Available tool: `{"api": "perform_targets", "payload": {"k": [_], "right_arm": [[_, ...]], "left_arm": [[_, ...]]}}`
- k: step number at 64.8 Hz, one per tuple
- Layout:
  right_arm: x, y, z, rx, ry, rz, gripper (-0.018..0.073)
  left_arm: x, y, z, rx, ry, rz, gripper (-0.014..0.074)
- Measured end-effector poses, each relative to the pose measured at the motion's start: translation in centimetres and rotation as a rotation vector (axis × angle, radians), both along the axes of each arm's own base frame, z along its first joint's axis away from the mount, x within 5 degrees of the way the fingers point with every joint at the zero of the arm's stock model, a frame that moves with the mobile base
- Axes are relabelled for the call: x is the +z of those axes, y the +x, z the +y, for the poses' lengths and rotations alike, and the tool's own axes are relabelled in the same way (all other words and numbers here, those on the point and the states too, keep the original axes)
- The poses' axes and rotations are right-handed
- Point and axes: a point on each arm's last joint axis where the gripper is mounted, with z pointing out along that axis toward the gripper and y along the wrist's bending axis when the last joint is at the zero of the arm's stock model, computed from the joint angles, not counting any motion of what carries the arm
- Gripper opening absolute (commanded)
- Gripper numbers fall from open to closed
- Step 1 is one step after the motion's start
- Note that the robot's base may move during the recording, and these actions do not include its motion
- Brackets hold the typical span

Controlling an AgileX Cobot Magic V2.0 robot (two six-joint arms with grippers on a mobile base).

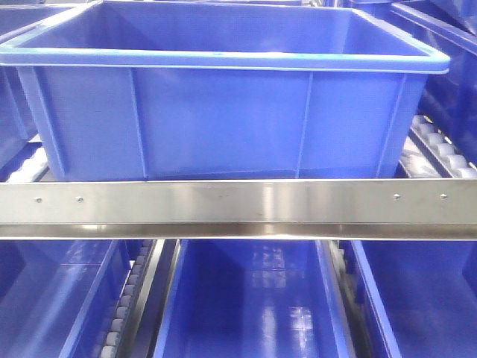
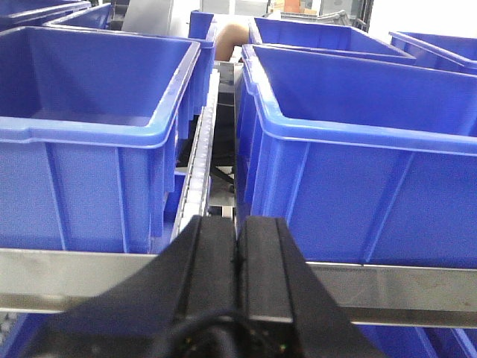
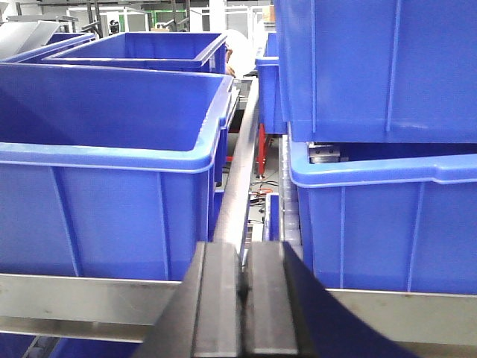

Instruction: Grab silver tray and place in blue box

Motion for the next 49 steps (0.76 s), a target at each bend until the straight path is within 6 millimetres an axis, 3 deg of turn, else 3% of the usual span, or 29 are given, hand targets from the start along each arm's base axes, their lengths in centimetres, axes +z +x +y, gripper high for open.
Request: {"api": "perform_targets", "payload": {"k": [49], "right_arm": [[0.00,0.00,0.00,0.000,0.000,0.000,0.0050]], "left_arm": [[0.10,-0.01,0.05,0.010,0.030,-0.015,-0.0097]]}}
